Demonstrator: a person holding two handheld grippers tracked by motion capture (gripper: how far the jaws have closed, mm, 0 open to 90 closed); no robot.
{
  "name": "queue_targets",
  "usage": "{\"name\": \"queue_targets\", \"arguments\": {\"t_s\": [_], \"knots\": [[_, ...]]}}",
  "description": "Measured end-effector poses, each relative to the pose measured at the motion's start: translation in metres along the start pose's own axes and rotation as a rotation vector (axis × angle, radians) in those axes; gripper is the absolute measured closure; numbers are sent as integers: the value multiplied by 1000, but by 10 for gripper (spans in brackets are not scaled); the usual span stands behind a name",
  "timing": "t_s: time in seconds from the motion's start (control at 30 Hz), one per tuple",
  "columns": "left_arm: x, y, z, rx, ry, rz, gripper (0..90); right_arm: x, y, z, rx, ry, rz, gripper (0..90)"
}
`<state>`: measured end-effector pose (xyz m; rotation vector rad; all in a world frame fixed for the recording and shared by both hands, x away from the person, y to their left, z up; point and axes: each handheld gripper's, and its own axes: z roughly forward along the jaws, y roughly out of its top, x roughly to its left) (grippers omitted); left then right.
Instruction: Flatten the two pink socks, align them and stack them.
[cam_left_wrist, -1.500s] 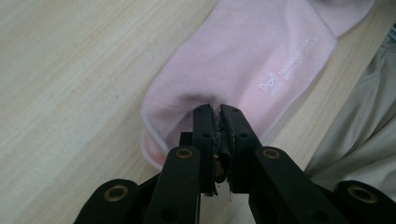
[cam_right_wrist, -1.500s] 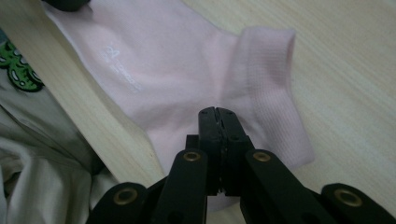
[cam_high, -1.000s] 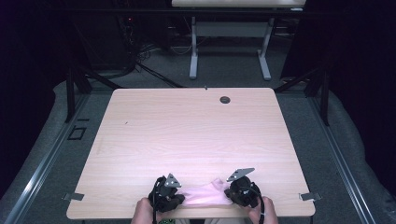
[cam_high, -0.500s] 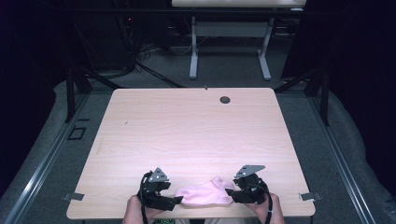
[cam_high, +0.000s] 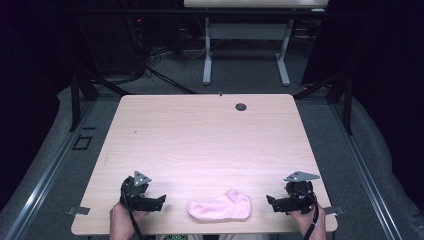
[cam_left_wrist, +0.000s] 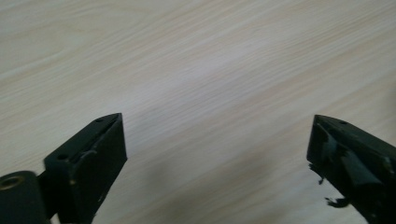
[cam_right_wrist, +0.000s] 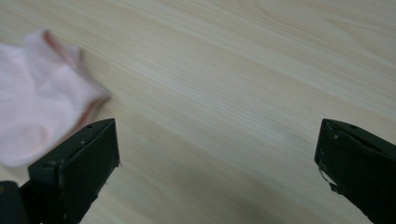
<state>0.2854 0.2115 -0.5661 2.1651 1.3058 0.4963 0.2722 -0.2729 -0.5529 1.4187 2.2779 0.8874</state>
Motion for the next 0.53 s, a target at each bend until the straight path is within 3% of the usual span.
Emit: {"name": "queue_targets", "arguments": {"t_s": [0.1, 0.23, 0.33, 0.47, 0.53], "knots": [[6, -6, 5, -2, 29, -16, 5, -16, -9, 9, 29, -34, 31, 0], [13, -12, 14, -16, 23, -41, 0, -27, -19, 17, 44, -65, 36, 0], [15, -15, 15, -45, 17, -58, 1, -28, -21, 17, 30, -76, 18, 0], [16, -22, 17, -108, 11, -54, 0, -31, -27, 18, -30, -65, -6, 0], [16, -22, 16, -107, 11, -54, 0, -33, -31, 19, -75, -58, -11, 0]]}}
